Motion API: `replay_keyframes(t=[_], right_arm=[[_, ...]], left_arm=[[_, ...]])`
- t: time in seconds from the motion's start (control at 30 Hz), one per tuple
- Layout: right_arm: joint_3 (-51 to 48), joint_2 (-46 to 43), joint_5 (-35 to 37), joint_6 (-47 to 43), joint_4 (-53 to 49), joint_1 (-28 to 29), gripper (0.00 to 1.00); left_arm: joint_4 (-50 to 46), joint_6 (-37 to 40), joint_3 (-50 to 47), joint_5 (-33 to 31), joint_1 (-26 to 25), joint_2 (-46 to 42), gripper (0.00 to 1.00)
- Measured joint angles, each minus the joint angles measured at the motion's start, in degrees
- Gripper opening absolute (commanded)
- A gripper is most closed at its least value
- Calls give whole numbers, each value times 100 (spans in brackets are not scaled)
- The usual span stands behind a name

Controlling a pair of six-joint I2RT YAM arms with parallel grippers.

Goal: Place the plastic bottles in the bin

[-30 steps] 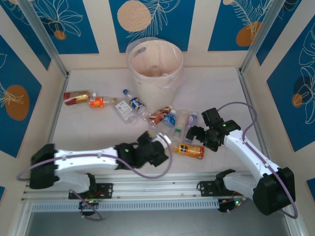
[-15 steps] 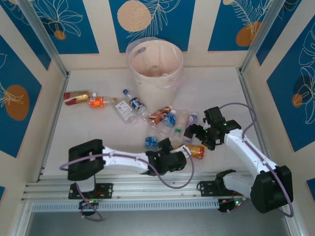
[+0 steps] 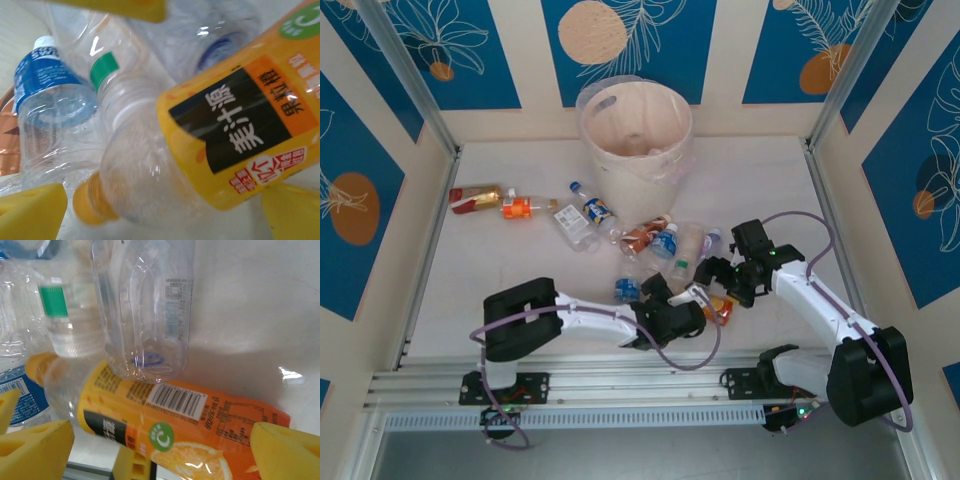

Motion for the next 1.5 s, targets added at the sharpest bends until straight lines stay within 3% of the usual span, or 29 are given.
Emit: replay_keyframes(t=[0.67, 0.97, 1.5], right_arm=[[11, 461, 413, 79, 269, 533, 85], [160, 575, 848, 186, 221, 907, 92], [498, 962, 1388, 240, 48, 1373, 97]], left_arm=[[-612, -621, -188, -59, 315, -111, 99], [-914, -949, -243, -63, 313, -203, 99], [-1161, -1226, -444, -61, 310, -420, 99]])
